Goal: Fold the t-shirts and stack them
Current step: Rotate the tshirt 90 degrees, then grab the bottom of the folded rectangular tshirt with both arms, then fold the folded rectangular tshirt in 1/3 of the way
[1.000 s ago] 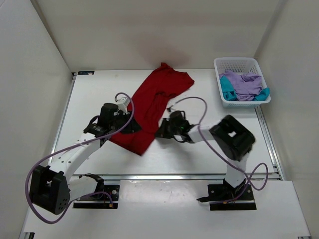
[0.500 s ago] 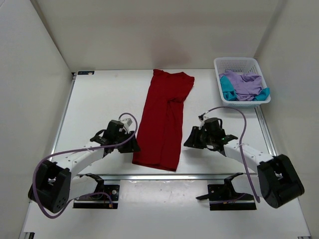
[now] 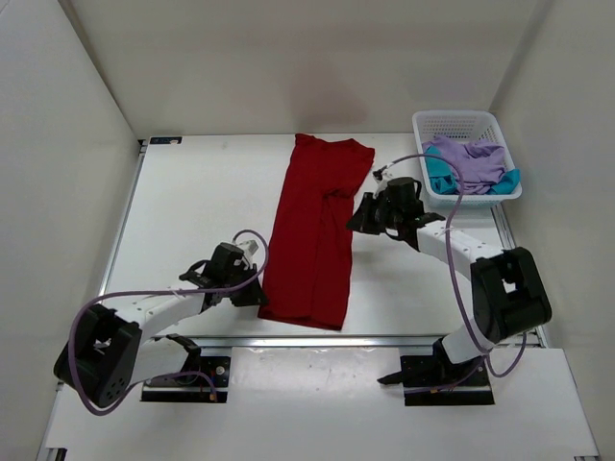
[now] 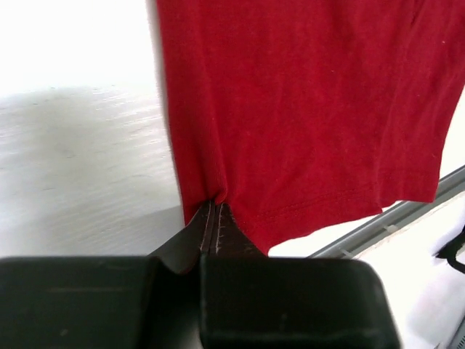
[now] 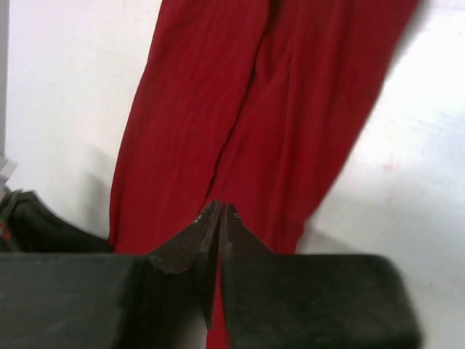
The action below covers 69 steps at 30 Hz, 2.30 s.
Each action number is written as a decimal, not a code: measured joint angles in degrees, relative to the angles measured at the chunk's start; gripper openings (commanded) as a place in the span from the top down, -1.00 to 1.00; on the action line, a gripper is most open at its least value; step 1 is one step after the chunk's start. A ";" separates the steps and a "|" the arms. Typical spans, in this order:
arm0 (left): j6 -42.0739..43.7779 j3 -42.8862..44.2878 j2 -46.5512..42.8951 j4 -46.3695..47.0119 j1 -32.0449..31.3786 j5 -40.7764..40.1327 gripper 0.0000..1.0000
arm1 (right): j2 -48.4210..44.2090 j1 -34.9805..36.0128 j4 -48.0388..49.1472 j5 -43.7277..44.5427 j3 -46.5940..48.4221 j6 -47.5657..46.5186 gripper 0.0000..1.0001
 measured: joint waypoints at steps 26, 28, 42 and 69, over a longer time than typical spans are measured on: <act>-3.50 -4.96 -8.79 -2.49 -5.07 7.69 -0.05 | -35.54 19.30 -15.45 7.50 -33.99 10.82 0.21; -3.34 -5.33 -8.68 -2.32 -5.16 7.72 0.06 | -38.05 19.06 -15.30 6.60 -35.69 12.81 0.22; -3.43 -5.97 -7.08 -1.68 -6.97 7.65 0.73 | -34.38 22.38 -8.13 3.19 -37.68 19.12 0.73; 0.48 31.87 21.64 -6.82 7.91 5.92 1.00 | -5.81 -3.43 -14.23 -0.37 0.79 -2.25 1.00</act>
